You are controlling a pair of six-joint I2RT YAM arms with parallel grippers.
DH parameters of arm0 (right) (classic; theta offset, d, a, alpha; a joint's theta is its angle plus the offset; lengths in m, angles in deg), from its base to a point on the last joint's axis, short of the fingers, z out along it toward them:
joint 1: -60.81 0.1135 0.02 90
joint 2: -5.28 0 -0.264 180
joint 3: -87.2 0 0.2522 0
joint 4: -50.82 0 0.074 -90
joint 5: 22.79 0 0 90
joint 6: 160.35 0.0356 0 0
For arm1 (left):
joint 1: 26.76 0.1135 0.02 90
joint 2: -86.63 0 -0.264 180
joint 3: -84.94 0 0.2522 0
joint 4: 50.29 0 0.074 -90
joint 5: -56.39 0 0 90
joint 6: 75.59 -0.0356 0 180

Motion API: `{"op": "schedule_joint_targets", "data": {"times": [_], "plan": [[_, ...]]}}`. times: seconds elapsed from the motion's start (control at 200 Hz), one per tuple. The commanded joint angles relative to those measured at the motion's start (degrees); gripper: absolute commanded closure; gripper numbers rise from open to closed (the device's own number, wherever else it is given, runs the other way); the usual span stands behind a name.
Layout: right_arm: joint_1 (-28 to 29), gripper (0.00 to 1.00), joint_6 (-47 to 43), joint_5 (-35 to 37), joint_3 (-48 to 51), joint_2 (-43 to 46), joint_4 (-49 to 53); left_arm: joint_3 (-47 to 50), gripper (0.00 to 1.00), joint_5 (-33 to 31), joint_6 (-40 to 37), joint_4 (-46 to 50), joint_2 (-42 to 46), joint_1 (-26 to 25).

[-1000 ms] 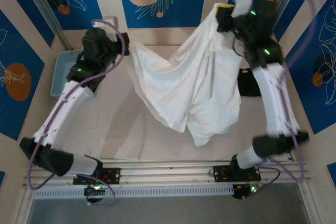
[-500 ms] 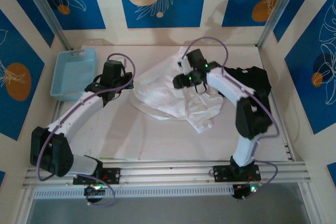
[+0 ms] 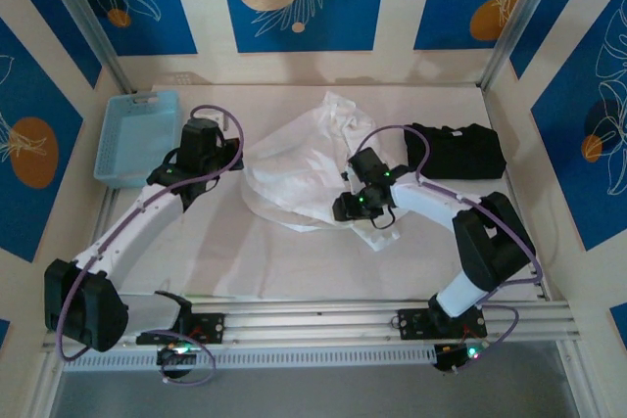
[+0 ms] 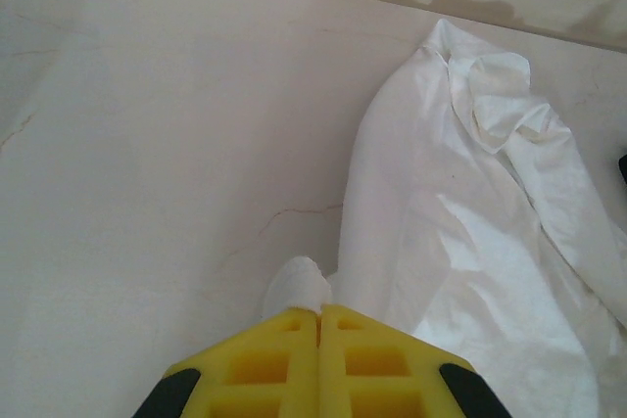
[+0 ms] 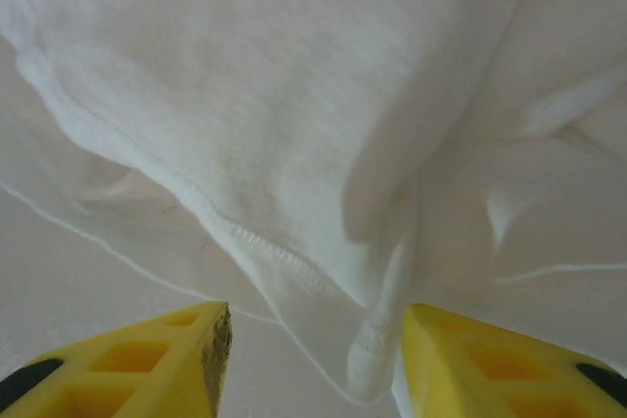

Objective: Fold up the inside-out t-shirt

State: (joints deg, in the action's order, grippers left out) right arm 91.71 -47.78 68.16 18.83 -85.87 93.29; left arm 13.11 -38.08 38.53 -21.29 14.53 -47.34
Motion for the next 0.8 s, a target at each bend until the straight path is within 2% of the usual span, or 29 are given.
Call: {"op": "schedule_joint_targets", "data": {"times": [0.0,0.12,0.285,0.56,0.605,0.715,0.795], "plan": [[-0.6,0.56,1.6,0.7,0.7,-1.7,-1.3,0.5,1.00,1.1,0.8,-1.7,0.8,0.6],[-0.7,0.70,1.9,-0.6,0.7,-2.5,-2.2,0.4,1.00,1.0,0.6,-1.7,0.7,0.6],[-1.0,0.83,1.5,0.7,0.6,-1.7,-1.2,0.5,1.00,0.6,0.6,-1.6,0.9,0.7],[-1.5,0.78,1.6,0.6,1.9,-2.4,-1.8,0.6,1.00,0.7,0.7,-1.6,1.3,0.7],[-1.5,0.82,1.7,-0.3,2.0,-2.9,-2.5,0.6,1.00,0.6,0.7,-1.6,1.4,0.7],[-1.7,1.00,1.0,-1.7,0.8,-0.4,-1.9,-0.1,1.00,0.2,0.5,-0.5,1.8,0.8],[-3.2,1.00,0.3,-3.7,-1.5,6.0,-0.1,-1.8,1.00,-0.7,-0.2,1.1,2.8,1.0]]}}
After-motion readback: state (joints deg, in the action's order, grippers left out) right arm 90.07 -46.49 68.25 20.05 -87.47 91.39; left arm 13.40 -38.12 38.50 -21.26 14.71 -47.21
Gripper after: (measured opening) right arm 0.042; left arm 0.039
